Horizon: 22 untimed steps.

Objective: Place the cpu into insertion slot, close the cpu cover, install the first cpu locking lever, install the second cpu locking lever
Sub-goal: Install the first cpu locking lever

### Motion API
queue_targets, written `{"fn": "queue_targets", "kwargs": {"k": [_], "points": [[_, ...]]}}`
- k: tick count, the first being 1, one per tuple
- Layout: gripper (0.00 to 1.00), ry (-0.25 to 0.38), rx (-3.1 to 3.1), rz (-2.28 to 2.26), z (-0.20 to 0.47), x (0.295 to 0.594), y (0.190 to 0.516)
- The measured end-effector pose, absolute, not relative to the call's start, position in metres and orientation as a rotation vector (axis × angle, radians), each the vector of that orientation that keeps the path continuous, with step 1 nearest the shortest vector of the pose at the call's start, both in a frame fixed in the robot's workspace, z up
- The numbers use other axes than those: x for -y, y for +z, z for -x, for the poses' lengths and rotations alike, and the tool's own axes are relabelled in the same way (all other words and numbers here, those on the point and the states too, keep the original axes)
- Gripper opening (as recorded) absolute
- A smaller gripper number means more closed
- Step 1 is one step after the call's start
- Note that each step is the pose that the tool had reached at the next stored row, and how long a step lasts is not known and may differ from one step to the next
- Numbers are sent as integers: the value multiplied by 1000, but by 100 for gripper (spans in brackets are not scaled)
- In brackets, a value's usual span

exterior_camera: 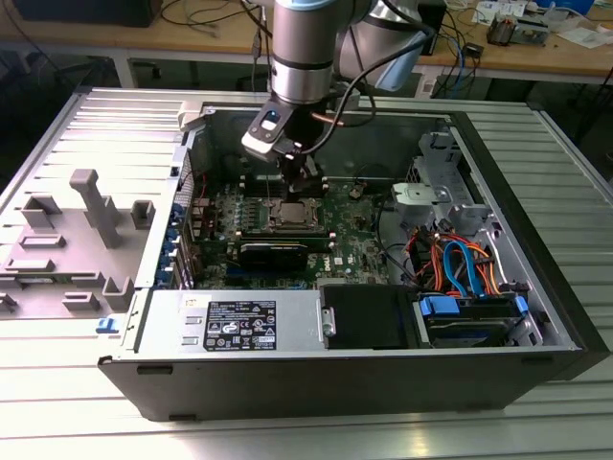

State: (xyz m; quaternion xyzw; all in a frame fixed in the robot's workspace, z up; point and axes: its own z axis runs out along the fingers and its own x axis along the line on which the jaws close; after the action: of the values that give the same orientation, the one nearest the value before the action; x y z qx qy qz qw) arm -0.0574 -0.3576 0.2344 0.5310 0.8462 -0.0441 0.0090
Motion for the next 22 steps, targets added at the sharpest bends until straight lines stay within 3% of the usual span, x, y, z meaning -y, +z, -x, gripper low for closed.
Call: {"fn": "queue_targets", "kwargs": {"k": [10,22], "points": [[11,-133,-2802,-1353,57,358,235],[11,-133,-2802,-1352,58,358,246]]}}
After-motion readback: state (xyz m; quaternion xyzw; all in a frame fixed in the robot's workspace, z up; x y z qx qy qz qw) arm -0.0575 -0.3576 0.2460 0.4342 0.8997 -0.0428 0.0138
